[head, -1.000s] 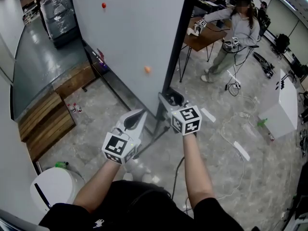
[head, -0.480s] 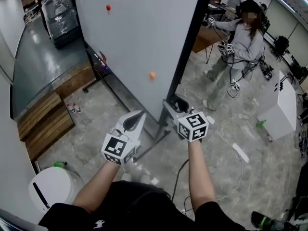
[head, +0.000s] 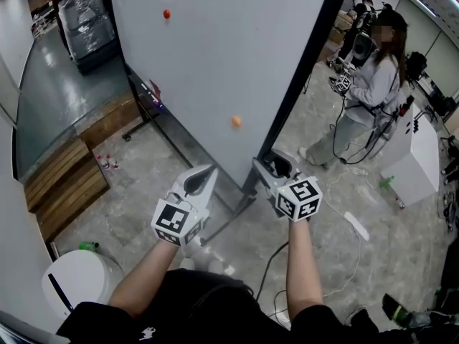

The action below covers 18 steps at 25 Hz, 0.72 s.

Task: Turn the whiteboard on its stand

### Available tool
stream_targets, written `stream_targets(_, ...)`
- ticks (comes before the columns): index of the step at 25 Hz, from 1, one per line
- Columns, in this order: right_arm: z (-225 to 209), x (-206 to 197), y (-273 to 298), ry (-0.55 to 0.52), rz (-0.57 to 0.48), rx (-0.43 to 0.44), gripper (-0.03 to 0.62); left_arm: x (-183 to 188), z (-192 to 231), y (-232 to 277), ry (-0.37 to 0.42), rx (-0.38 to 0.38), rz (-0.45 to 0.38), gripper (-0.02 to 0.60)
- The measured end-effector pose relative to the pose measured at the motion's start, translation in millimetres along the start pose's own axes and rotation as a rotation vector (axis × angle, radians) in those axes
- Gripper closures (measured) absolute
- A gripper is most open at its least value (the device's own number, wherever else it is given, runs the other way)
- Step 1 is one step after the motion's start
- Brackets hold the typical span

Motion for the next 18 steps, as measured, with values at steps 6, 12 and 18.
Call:
stream_targets(6,-1,-3,-21,-0.004,0.006,-0.001,0.399,1,2,-3,0.002,-0.001,-0.005,0.577)
stream_targets(12,3,6,-21,0.002,0.013,-0.008,0.399,11,16,-10,0.001,-0.003,-0.007,0.577)
stream_targets(18,6,8,-14,0.004,-0.019,-0.021,0.398,16,35,-18,0.003,0.001,-0.011,0.577)
Point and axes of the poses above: the fingertips, and each gripper's own axes: y forward along the fingers, z to its left, x out of its top, the point moved 9 cm from there along -y, backward along the fingers, and after that the axes turned 3 degrees about -x, right-handed, at the moved point
